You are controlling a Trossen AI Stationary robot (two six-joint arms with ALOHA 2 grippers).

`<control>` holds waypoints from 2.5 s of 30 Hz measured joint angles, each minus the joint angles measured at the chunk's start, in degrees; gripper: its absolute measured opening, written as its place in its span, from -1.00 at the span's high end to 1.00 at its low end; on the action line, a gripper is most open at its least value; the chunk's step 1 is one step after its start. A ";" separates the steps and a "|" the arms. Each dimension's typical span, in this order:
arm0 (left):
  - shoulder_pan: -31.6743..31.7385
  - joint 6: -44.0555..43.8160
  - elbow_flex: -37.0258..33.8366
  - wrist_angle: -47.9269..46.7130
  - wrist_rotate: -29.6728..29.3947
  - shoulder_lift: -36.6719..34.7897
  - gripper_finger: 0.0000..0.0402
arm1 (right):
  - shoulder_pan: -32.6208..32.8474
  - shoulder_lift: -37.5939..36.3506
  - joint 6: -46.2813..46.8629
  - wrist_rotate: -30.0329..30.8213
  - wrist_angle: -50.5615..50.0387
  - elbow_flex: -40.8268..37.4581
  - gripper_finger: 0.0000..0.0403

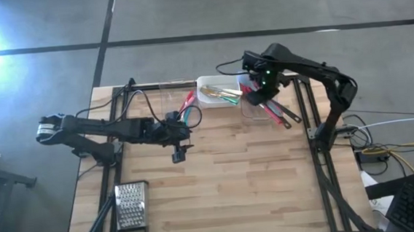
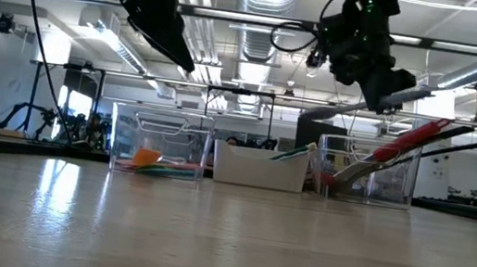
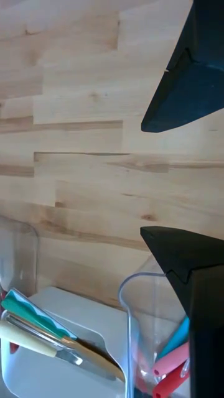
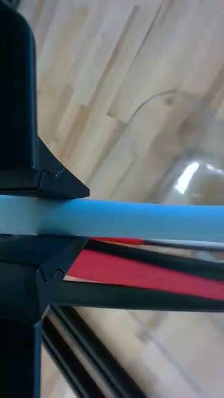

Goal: Pick & Place Kitchen Items
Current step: Put the blue serving spoon into the right transparent bin, then return to Home Position

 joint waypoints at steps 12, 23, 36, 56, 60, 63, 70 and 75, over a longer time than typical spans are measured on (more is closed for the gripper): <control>0.00 -0.11 0.00 1.02 0.00 -0.04 -0.32 | -2.70 -6.99 3.81 -4.95 -0.09 -15.34 0.70; 0.01 -0.12 0.00 3.11 0.00 -0.05 -0.32 | -3.00 -3.67 3.81 -4.93 -0.13 -14.37 0.70; 0.00 0.13 0.02 3.13 -0.01 -0.06 -0.31 | -4.79 5.05 4.09 -8.86 -0.06 -8.90 0.70; 0.02 0.35 0.04 2.85 -0.02 -0.06 -0.31 | -6.57 7.35 3.81 -7.88 0.11 -6.06 0.31; 0.02 0.68 0.04 2.86 -0.02 -0.06 -0.31 | -6.54 7.26 2.04 -7.99 0.03 -4.62 0.11; 0.02 0.70 0.04 2.86 -0.02 -0.06 -0.31 | -6.57 6.70 -0.23 -7.99 0.03 -2.63 0.06; 0.02 2.77 0.04 4.39 -0.24 -0.08 -0.31 | -4.12 2.10 -2.02 -2.46 0.01 4.34 0.17; 0.02 5.57 -0.96 11.40 -0.24 -0.35 -0.31 | 1.37 -4.97 -4.30 8.24 1.64 6.59 0.37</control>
